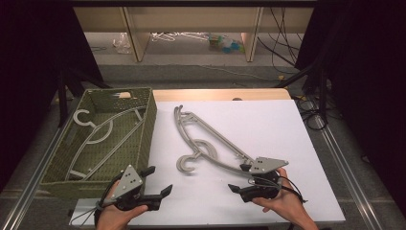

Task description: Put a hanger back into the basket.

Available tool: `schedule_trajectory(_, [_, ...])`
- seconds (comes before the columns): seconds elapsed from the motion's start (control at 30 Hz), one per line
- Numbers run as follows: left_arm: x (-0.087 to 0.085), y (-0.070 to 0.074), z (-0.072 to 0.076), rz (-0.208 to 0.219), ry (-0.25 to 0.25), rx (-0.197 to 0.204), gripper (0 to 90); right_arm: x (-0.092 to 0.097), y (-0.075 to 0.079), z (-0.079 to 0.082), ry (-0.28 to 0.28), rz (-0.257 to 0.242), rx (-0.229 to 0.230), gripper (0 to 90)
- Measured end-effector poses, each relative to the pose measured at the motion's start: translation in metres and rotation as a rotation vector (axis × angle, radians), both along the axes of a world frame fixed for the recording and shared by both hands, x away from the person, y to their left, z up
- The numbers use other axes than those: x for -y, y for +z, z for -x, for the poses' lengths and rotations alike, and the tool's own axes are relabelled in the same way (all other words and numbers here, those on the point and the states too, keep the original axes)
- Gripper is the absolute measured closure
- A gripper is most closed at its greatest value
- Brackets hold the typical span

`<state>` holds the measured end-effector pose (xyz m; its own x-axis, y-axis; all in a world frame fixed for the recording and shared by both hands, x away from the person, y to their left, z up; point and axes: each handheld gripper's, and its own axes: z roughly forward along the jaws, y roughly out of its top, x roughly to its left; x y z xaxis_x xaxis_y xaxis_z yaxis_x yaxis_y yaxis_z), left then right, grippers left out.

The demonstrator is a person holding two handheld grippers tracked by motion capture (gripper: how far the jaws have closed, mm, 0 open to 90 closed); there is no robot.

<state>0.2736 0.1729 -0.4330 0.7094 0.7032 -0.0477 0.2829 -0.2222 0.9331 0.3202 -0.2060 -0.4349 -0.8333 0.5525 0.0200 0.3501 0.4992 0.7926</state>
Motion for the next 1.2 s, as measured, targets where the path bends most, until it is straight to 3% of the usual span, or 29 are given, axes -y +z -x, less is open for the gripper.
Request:
schedule_trajectory(0.23, [0.000,0.000,0.000,-0.015,-0.007,-0.003,18.0,-0.023,-0.009,-0.027,0.011,0.118,0.014,30.8])
schedule_trajectory(0.33, [0.001,-0.001,0.000,-0.020,-0.016,-0.012,17.9,-0.034,-0.015,-0.042,0.006,0.141,0.019,35.3])
schedule_trajectory(0.47, [0.002,-0.002,-0.001,-0.021,-0.024,-0.015,17.9,-0.045,-0.020,-0.061,-0.001,0.179,-0.026,41.9])
schedule_trajectory(0.57, [0.001,-0.002,0.000,-0.022,-0.026,-0.010,17.9,-0.052,-0.026,-0.071,-0.005,0.209,-0.031,43.9])
schedule_trajectory(0.6, [0.001,-0.002,0.000,-0.019,-0.025,-0.013,17.9,-0.054,-0.027,-0.073,-0.006,0.218,-0.064,45.2])
schedule_trajectory(0.7, [0.001,-0.002,0.000,-0.022,-0.028,-0.010,17.9,-0.059,-0.030,-0.077,-0.014,0.229,-0.097,48.5])
schedule_trajectory(0.93, [0.001,-0.002,0.000,-0.018,-0.027,-0.012,17.9,-0.066,-0.039,-0.091,0.011,0.257,-0.141,61.3])
schedule_trajectory(1.0, [0.001,-0.002,-0.001,-0.019,-0.028,-0.013,17.9,-0.067,-0.042,-0.093,0.018,0.276,-0.145,63.0])
schedule_trajectory(1.2, [0.001,-0.002,-0.001,-0.019,-0.029,-0.011,17.9,-0.070,-0.040,-0.097,0.037,0.292,-0.138,80.0])
